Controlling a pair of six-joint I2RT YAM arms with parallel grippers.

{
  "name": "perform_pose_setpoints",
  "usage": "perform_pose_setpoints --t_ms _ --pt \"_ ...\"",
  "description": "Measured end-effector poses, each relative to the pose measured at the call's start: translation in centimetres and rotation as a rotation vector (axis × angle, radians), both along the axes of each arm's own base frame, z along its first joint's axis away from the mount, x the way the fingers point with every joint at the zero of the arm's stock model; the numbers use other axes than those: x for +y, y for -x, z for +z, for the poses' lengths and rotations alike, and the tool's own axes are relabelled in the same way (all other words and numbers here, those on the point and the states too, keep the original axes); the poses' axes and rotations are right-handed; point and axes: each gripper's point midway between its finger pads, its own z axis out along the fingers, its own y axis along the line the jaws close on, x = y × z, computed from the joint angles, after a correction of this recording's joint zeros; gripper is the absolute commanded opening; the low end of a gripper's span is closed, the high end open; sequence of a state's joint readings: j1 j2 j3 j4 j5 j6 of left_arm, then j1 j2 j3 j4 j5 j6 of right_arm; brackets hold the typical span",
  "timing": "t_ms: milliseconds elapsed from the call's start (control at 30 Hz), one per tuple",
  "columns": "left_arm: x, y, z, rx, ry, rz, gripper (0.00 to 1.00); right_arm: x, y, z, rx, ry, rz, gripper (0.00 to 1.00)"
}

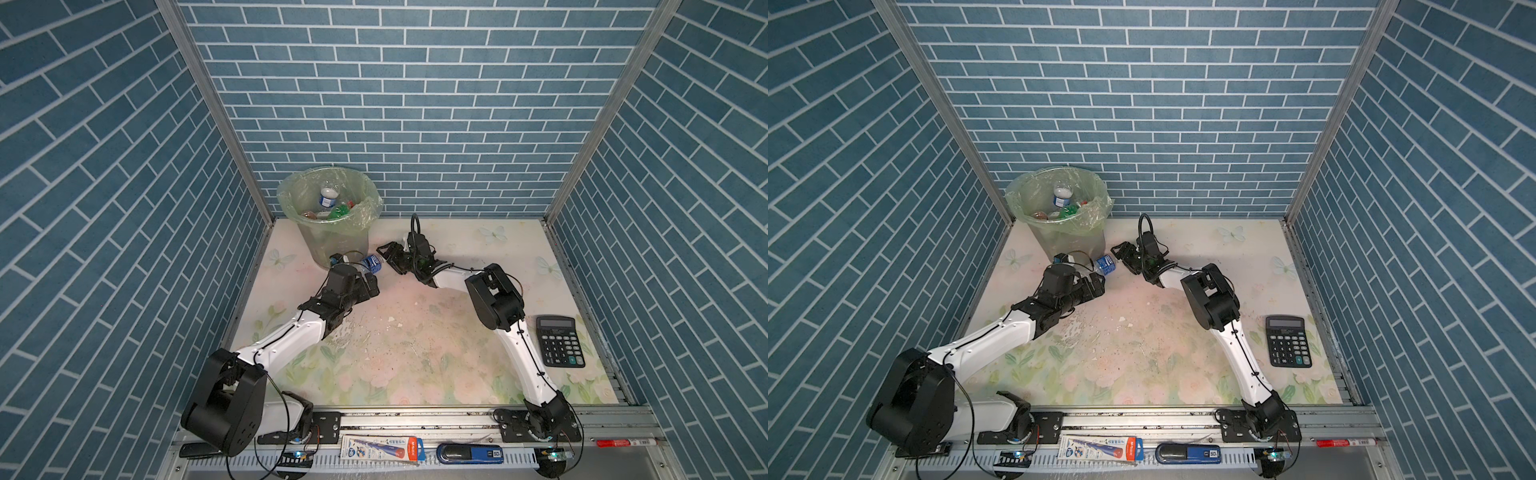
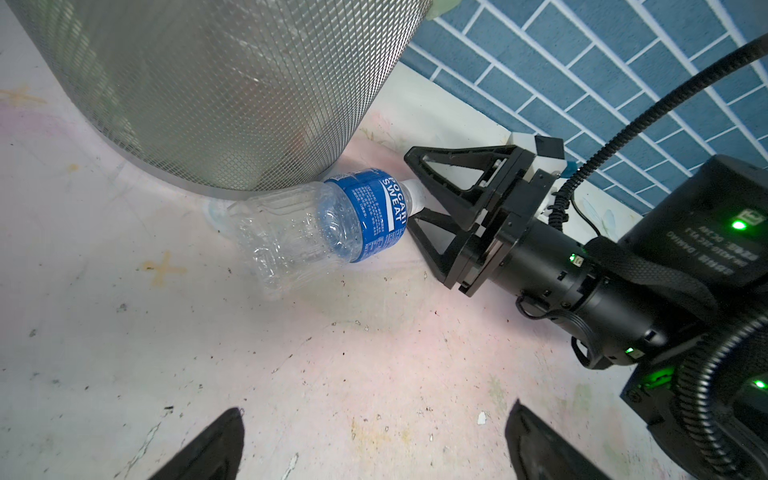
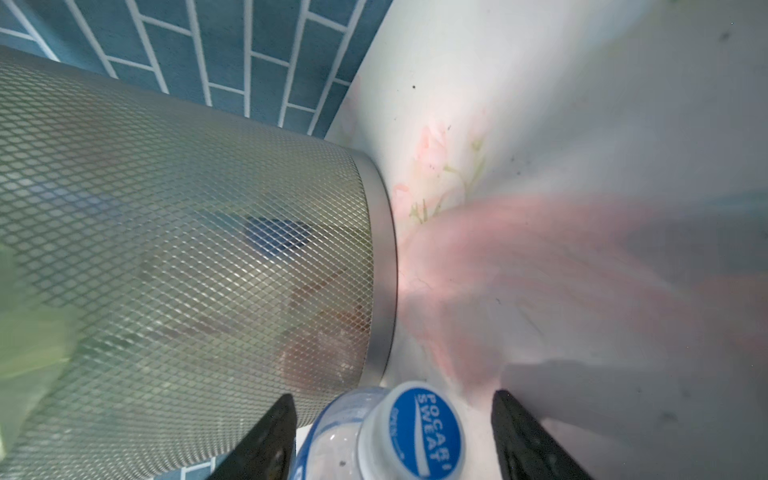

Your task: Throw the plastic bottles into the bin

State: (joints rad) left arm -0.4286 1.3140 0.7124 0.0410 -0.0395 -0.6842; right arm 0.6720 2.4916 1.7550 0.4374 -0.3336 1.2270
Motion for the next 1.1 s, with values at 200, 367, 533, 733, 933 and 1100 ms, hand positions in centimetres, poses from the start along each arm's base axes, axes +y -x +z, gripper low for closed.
perform_pose_setpoints --t_ms 200,367,533,733,933,1100 --pt "0.1 0.0 0.3 -0.007 0.0 0.004 0.99 0.8 0.6 -0.1 0.003 0.004 -0.003 0.69" --pt "0.4 0.5 -0.3 0.003 -0.006 0.004 0.99 1.7 0.6 -0.2 0.004 -0.005 -0.011 0.63" --pt "0.6 0.9 -0.8 0.017 -0.012 0.005 0.99 1.7 0.2 -0.7 0.009 -0.004 -0.028 0.53" --pt "0.7 1.1 -0.3 0.008 -0.01 0.008 0.99 1.6 0.1 -1.0 0.011 0.001 -0.042 0.39" --pt "0.8 1.2 -0.4 0.013 -0.008 0.012 0.99 0.9 0.0 -1.4 0.015 -0.024 -0.06 0.3" --pt "0.7 1.3 -0.7 0.025 0.003 0.016 0.99 -0.5 0.5 -1.4 0.012 -0.04 -0.074 0.26"
